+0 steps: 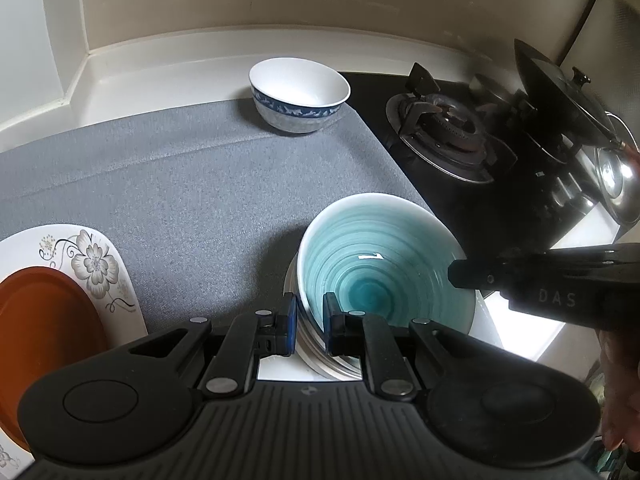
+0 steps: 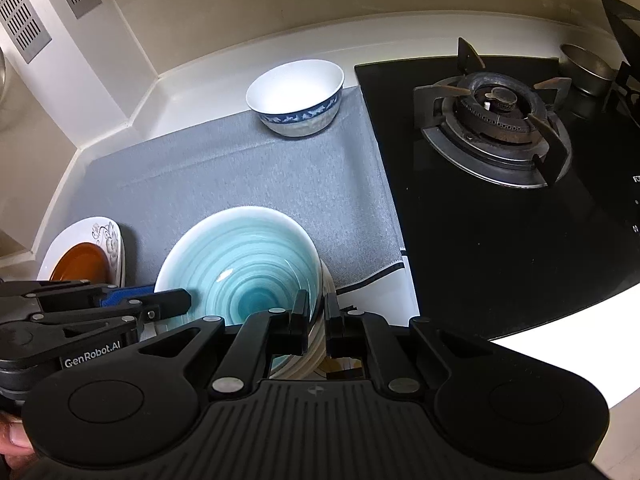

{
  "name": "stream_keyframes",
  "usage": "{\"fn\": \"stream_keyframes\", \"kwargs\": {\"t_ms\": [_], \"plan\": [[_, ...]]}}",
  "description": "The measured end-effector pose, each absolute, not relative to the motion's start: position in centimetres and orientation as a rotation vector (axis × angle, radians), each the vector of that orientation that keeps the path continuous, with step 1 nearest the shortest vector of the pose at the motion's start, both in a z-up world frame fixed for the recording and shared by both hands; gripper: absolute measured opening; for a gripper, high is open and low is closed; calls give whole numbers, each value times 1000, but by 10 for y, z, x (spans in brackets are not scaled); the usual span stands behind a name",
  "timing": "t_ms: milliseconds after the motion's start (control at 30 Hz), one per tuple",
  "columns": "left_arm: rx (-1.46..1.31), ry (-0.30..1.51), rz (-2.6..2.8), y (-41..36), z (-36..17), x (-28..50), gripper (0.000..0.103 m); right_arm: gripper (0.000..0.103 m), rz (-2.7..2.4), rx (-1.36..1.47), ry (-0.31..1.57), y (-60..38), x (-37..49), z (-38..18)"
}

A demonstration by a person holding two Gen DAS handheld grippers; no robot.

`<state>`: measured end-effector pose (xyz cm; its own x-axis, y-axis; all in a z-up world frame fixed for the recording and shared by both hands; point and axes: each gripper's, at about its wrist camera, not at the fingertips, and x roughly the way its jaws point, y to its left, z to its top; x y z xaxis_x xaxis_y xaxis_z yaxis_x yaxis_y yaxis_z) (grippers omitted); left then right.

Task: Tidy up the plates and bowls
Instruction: 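Lower the light-blue bowl into the cream bowls held by the right gripper, then open the left gripper and move the right gripper to the blue-patterned white bowl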

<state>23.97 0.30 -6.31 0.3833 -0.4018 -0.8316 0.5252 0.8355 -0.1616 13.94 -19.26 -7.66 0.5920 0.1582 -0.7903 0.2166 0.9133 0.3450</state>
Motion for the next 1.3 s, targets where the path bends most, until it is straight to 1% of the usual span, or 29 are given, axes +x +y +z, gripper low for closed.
{"fn": "stream_keyframes", "kwargs": {"t_ms": [100, 467, 600, 667, 800, 900, 967, 1100, 1133, 1167, 1200, 1233, 1267, 1300], "plan": [[135, 1025, -605, 2, -62, 240, 18, 8, -30, 424, 954, -192, 140, -77], [126, 954, -608, 4, -51, 237, 18, 10, -52, 461, 947, -200, 142, -73], [140, 948, -607, 5, -53, 239, 7, 8, -41, 462, 943, -200, 145, -74], [132, 953, -613, 8, -53, 241, 6, 4, -43, 435, 946, -197, 146, -73], [125, 957, -606, 8, -53, 241, 6, 4, -42, 441, 959, -200, 148, -74], [77, 948, -602, 11, -49, 241, 9, 8, -36, 434, 977, -200, 150, -73], [48, 920, -601, 15, -44, 240, 15, 8, -41, 443, 963, -204, 150, -68], [-10, 868, -577, 20, -32, 236, 19, 8, -27, 482, 872, -219, 153, -55], [-17, 858, -568, 21, -29, 235, 19, 8, -20, 501, 825, -229, 160, -50], [-23, 846, -556, 22, -27, 232, 20, 9, -20, 501, 825, -229, 160, -50], [-23, 838, -547, 22, -25, 231, 20, 10, -12, 524, 786, -242, 172, -47], [-24, 834, -534, 22, -24, 229, 20, 13, -6, 536, 768, -249, 180, -46], [-27, 833, -517, 23, -23, 227, 20, 19, 1, 546, 755, -255, 190, -45], [-30, 834, -498, 22, -21, 225, 20, 23, 10, 555, 744, -261, 199, -45]]}}
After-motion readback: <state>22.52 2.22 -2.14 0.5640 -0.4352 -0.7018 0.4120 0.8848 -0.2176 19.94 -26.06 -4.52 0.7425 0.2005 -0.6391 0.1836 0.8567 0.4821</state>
